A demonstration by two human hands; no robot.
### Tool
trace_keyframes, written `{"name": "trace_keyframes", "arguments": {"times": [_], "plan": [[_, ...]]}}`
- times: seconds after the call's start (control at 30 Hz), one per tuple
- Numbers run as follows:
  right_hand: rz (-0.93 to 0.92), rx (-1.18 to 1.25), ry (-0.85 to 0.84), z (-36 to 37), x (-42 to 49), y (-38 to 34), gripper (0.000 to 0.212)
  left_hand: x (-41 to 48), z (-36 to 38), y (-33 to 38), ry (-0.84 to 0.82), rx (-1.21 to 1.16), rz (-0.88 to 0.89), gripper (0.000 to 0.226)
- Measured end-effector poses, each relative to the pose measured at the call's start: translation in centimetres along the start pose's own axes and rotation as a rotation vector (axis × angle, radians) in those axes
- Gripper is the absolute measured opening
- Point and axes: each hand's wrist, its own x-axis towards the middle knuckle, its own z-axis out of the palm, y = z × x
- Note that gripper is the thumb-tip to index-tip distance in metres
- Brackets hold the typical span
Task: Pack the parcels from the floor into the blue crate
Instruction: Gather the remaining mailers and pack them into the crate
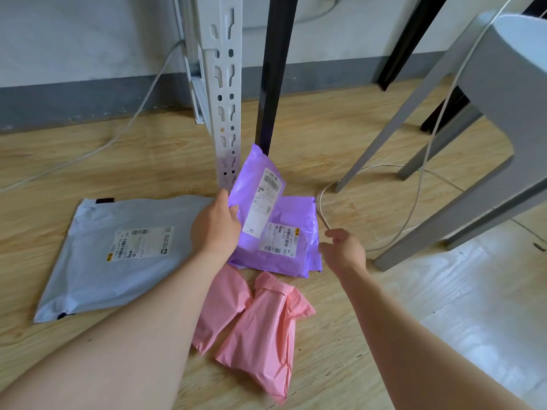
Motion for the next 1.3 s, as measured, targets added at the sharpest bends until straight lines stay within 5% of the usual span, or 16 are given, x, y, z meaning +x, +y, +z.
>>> {"name": "trace_keyframes", "arguments": {"times": [0.2, 0.43, 0.67, 0.83, 0.97, 1.3], "plan": [[0.039, -0.007, -0.055, 2.0, 1.0, 0.3, 0.042, -0.2, 0.7, -0.7, 0.082, 0.023, 0.023, 0.015], [-0.276, -0.297, -0.025, 4.0, 3.5, -0.9, 0.053, 0.5, 0.6, -1.6, 0.218, 0.035, 0.033, 0.011], [-0.367, -0.599, -0.214, 7.2, 7.0, -5.2, 0.069, 0.8, 1.0, -3.0, 0.247, -0.040, 0.038, 0.009], [-0.292, -0.627, -0.183, 8.4, 8.1, -5.1, 0.045, 1.7, 1.5, -4.2, 0.255, -0.105, -0.046, 0.009], [-0.289, -0.546, -0.152, 5.9, 6.3, -5.1, 0.026, 1.8, 0.4, -3.8, 0.268, -0.200, -0.199, 0.013], [-0.251, -0.574, -0.183, -7.5, -8.5, -9.8, 0.029, -5.7, -15.5, 2.0, 0.088, -0.288, -0.342, 0.022]]}}
